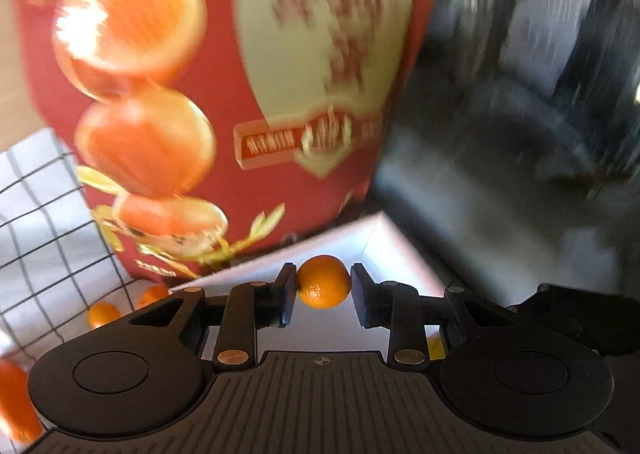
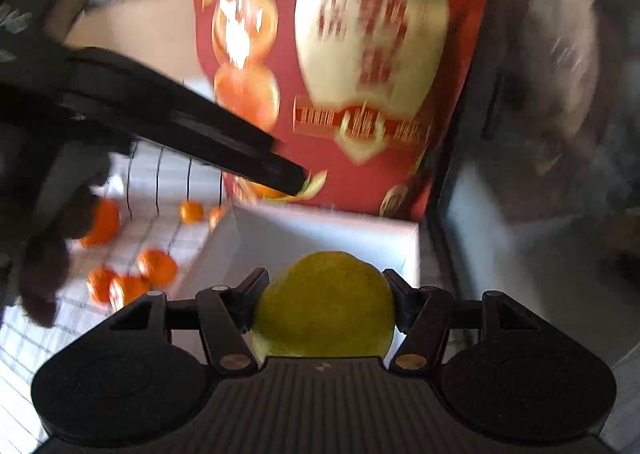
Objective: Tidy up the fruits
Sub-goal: 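Carry both fruits over the pink box and open both tools to drop them, then lift both open tools away from the pink box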
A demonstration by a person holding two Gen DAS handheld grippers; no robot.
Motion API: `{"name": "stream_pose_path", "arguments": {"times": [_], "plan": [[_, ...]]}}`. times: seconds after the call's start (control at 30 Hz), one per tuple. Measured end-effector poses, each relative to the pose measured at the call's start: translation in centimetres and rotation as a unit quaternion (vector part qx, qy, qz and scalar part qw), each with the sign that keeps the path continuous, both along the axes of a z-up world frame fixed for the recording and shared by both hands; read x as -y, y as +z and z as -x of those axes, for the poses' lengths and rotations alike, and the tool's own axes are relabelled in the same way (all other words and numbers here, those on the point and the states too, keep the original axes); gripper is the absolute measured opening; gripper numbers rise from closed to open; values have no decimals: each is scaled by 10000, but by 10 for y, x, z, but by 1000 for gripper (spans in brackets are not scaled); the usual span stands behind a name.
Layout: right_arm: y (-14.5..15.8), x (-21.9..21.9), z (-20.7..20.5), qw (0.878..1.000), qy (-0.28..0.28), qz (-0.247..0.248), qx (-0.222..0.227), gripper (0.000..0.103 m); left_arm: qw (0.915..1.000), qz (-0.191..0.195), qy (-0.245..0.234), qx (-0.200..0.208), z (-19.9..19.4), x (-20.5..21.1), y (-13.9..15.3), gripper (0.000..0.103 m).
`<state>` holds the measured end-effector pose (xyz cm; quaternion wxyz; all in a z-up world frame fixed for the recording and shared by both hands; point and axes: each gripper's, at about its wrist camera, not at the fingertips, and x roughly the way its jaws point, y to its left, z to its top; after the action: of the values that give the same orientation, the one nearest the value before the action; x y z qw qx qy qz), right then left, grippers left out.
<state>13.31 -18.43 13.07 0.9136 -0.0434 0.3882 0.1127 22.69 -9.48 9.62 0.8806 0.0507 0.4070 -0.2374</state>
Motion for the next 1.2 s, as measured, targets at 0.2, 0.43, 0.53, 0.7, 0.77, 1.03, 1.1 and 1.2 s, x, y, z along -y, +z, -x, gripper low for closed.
{"name": "stream_pose_path", "arguments": {"times": [0.2, 0.43, 0.53, 0.7, 0.77, 1.03, 1.1, 1.2], "plan": [[-53, -11, -13, 9983, 279, 212, -467, 62, 9995, -166, -38, -255, -22, 13, -38, 35], [-81, -20, -34, 9953, 291, 546, -740, 62, 9987, -499, 95, -91, -32, 15, -52, 35], [-84, -28, -36, 9927, 418, 810, -793, 62, 9978, -591, 282, -87, -35, 13, -49, 35], [-81, -32, -34, 9914, 310, 970, -820, 66, 9981, -242, 550, 155, -29, -9, -31, 35], [-74, -29, -31, 9936, 167, 839, -738, 71, 9981, 91, 548, 279, -16, -24, -19, 35], [-31, -24, 16, 9973, -489, 550, 24, 79, 9905, 781, 936, 634, 71, -98, 0, 35], [-23, -30, 27, 9970, -542, 528, 131, 80, 9893, 734, 1081, 652, 94, -125, -3, 35], [-15, -39, 43, 9969, -580, 456, 275, 81, 9860, 651, 1381, 666, 122, -161, -10, 35]]}}
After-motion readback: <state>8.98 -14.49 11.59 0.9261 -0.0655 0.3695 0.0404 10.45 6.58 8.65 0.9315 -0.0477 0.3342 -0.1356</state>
